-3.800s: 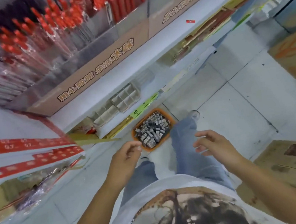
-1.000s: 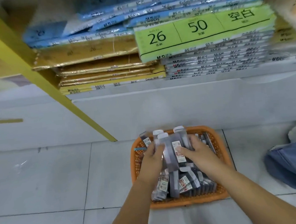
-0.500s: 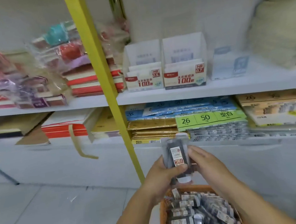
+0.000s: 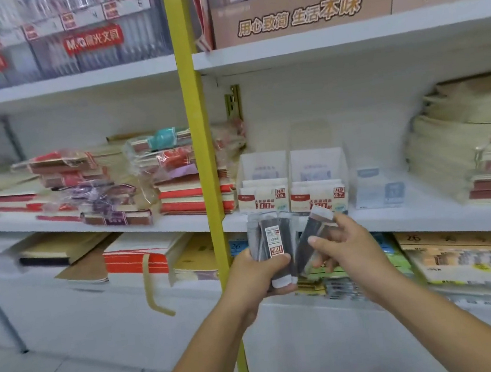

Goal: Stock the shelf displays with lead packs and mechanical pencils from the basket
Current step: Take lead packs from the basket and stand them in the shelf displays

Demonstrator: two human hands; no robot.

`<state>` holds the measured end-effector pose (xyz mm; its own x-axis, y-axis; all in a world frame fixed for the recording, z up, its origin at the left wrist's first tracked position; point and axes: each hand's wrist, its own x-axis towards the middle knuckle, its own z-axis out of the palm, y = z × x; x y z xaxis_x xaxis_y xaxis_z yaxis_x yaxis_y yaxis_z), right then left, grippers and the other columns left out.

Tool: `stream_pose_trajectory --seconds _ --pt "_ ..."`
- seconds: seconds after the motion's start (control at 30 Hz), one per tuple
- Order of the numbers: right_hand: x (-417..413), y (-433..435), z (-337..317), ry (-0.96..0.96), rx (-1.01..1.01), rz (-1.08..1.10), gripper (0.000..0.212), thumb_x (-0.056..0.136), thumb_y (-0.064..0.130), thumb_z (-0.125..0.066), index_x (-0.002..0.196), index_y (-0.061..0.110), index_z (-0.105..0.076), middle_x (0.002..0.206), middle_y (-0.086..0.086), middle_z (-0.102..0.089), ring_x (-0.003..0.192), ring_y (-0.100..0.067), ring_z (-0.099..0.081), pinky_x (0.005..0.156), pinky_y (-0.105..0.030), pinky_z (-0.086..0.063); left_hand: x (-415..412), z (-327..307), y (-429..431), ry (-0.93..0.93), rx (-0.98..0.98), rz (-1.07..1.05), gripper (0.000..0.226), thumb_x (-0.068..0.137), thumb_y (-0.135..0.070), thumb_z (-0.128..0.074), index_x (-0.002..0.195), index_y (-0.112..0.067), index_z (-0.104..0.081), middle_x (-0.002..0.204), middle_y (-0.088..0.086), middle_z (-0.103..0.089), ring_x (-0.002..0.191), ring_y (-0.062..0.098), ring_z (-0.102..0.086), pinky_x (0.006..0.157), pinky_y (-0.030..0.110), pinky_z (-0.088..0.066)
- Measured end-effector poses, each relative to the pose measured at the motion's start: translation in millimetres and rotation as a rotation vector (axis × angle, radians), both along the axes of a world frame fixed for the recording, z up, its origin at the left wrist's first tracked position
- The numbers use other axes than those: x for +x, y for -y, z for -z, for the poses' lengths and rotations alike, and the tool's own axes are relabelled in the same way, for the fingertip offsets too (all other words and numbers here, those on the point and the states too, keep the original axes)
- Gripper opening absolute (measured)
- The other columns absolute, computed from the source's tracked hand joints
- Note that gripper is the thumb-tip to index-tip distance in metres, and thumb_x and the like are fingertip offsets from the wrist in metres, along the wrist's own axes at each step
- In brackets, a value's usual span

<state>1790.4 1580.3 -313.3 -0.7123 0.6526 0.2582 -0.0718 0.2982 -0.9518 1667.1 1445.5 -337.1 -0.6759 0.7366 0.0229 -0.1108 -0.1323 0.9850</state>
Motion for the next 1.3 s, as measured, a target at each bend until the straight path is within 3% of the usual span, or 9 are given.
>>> stream_pose_trajectory --seconds 0.1,0.2,0.27,0.4,0.6,0.8,0.93,1.1,1.3 --pt "-10 -16 -6 -0.006 0.017 -0.047 0.031 0.093 0.017 -0.063 0.109 0.04 -0.051 0.09 0.005 -0.074 0.074 -0.016 -0.071 0.065 -0.027 -0.055 -13 -2 -5 0.067 0.055 -0.057 0.03 0.087 -0.006 -0.074 0.112 -0.022 -0.065 0.096 0.007 -0.079 0.088 0.025 -0.076 0.062 0.035 -0.061" --pt "-20 -25 -10 -0.006 -0.03 -0.141 0.012 0.087 0.041 -0.064 0.096 0.04 -0.056 0.091 0.003 -0.071 0.079 -0.017 -0.068 0.073 -0.033 -0.053 -20 -2 -12 0.089 0.075 -0.027 0.029 0.088 -0.007 -0.074 0.109 -0.025 -0.064 0.091 0.005 -0.079 0.087 0.027 -0.077 0.062 0.033 -0.061" --pt "-26 -30 -13 -0.013 -0.061 -0.153 0.02 0.081 0.051 -0.056 0.095 0.037 -0.06 0.095 -0.001 -0.072 0.082 -0.023 -0.066 0.072 -0.034 -0.051 -21 1 -17 0.081 0.075 -0.019 0.03 0.088 -0.009 -0.074 0.108 -0.028 -0.063 0.09 0.002 -0.079 0.086 0.025 -0.077 0.062 0.032 -0.061" --pt "-28 -47 -21 0.019 -0.021 -0.24 0.029 0.096 0.025 -0.04 0.122 0.029 -0.053 0.108 0.0 -0.073 0.09 -0.017 -0.067 0.075 -0.029 -0.053 -24 4 -18 0.095 0.104 -0.03 0.033 0.088 -0.013 -0.074 0.114 -0.029 -0.06 0.094 0.006 -0.079 0.087 0.025 -0.077 0.062 0.032 -0.061" --pt "-28 -50 -37 -0.035 0.017 -0.171 0.022 0.098 0.014 -0.055 0.115 0.025 -0.064 0.098 -0.004 -0.075 0.091 -0.022 -0.072 0.076 -0.032 -0.059 -32 -3 -16 0.134 0.166 -0.065 0.032 0.09 -0.015 -0.072 0.117 -0.027 -0.061 0.097 0.009 -0.078 0.087 0.026 -0.077 0.059 0.03 -0.06" --pt "-50 -47 -77 -0.117 0.254 -0.039 0.022 0.091 0.008 -0.064 0.1 0.028 -0.066 0.09 0.006 -0.074 0.081 -0.013 -0.072 0.066 -0.024 -0.059 -45 -14 -27 0.17 0.218 -0.106 0.031 0.09 -0.017 -0.072 0.119 -0.021 -0.061 0.099 0.011 -0.078 0.084 0.026 -0.077 0.055 0.026 -0.059" --pt "-90 -61 -116 -0.161 0.532 0.088 0.024 0.088 0.015 -0.068 0.093 0.038 -0.065 0.089 0.011 -0.07 0.083 -0.01 -0.066 0.073 -0.027 -0.055 -67 -21 -30 0.166 0.293 -0.161 0.028 0.091 -0.013 -0.07 0.118 -0.019 -0.064 0.099 0.011 -0.078 0.092 0.027 -0.076 0.059 0.028 -0.06" --pt "-151 -80 -138 -0.024 0.813 0.152 0.022 0.087 0.021 -0.07 0.095 0.039 -0.06 0.088 0.018 -0.065 0.082 0.001 -0.061 0.066 -0.014 -0.043 -87 -21 -33 0.112 0.306 -0.187 0.024 0.092 -0.011 -0.068 0.114 -0.019 -0.066 0.098 0.01 -0.078 0.091 0.023 -0.076 0.061 0.029 -0.06" --pt "-200 -83 -137 0.213 0.939 0.026 0.035 0.084 0.016 -0.073 0.1 0.028 -0.044 0.087 0.005 -0.064 0.074 -0.006 -0.062 0.06 -0.026 -0.05 -100 -22 -31 0.059 0.276 -0.198 0.022 0.093 -0.012 -0.068 0.112 -0.022 -0.065 0.093 0.004 -0.079 0.09 0.021 -0.076 0.064 0.037 -0.064"
